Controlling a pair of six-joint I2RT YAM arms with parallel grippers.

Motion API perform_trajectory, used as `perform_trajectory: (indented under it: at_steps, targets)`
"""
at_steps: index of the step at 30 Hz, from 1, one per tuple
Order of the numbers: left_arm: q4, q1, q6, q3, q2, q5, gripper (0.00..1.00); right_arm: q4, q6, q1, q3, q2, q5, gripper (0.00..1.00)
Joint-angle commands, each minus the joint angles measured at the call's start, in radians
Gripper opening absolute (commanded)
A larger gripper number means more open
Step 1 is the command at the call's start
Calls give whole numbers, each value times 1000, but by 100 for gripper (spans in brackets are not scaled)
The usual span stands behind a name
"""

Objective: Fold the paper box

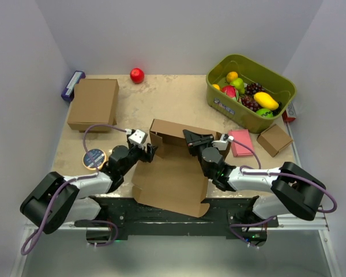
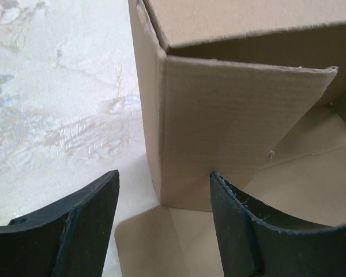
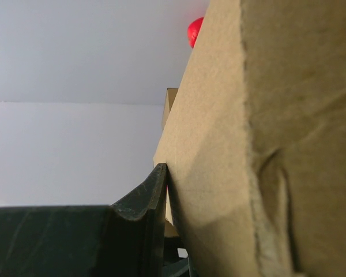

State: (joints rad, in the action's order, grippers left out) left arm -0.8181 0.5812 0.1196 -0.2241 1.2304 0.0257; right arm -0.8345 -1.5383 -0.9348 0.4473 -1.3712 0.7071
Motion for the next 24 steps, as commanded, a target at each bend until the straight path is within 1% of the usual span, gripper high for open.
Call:
perform_trajectory:
  at_steps: [1, 5, 8, 11, 14, 17, 22, 24]
  targets:
    - [-145, -23, -47, -70, 49, -48, 67, 67, 60, 2, 28, 3, -6, 19]
    - [-159, -24, -66, -98, 109, -63, 65, 83, 67, 2, 42, 4, -20, 19]
    - [-174, -24, -83, -103, 136, -60, 62, 81, 64, 2, 44, 6, -29, 19]
    - [-190, -23, -95, -101, 156, -47, 61, 81, 63, 2, 44, 6, -34, 19]
    - [-193, -23, -104, -109, 181, -29, 57, 78, 55, 2, 42, 6, -43, 19]
    - [-191, -24, -109, -116, 201, 9, 56, 71, 50, 2, 42, 4, -57, 19]
    - [-230, -24, -107, -113, 208, 17, 54, 72, 44, 2, 45, -2, -67, 19]
    - [-259, -24, -109, -113, 215, 8, 51, 75, 43, 1, 51, -3, -73, 19]
